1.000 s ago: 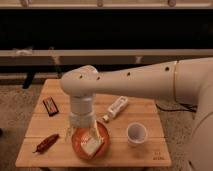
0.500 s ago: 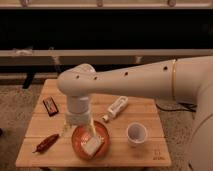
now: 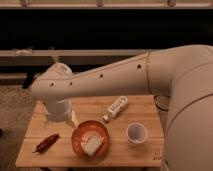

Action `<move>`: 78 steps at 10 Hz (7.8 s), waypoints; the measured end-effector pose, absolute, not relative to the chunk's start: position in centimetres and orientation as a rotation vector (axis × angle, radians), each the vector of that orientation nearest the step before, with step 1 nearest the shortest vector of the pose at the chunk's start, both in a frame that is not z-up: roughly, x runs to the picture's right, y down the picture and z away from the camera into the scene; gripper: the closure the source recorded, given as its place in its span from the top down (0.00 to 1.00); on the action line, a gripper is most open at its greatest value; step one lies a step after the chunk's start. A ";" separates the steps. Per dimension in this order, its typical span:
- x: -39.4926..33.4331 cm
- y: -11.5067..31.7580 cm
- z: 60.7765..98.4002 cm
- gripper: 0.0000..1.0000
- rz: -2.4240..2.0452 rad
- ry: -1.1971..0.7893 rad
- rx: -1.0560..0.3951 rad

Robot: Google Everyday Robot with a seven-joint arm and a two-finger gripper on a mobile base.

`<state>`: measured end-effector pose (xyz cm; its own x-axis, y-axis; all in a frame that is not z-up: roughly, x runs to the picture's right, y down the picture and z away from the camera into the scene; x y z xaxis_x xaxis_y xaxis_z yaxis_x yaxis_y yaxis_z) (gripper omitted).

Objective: Drag the pepper across the table

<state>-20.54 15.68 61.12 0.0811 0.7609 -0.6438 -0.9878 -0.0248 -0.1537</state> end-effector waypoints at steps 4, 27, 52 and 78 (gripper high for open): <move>-24.3 16.6 64.4 0.75 1.418 0.467 -0.625; -28.5 25.6 81.1 0.75 1.445 0.788 -0.735; -28.7 24.3 78.2 0.00 1.484 0.742 -0.818; -25.1 8.8 86.0 0.65 1.542 0.430 -0.816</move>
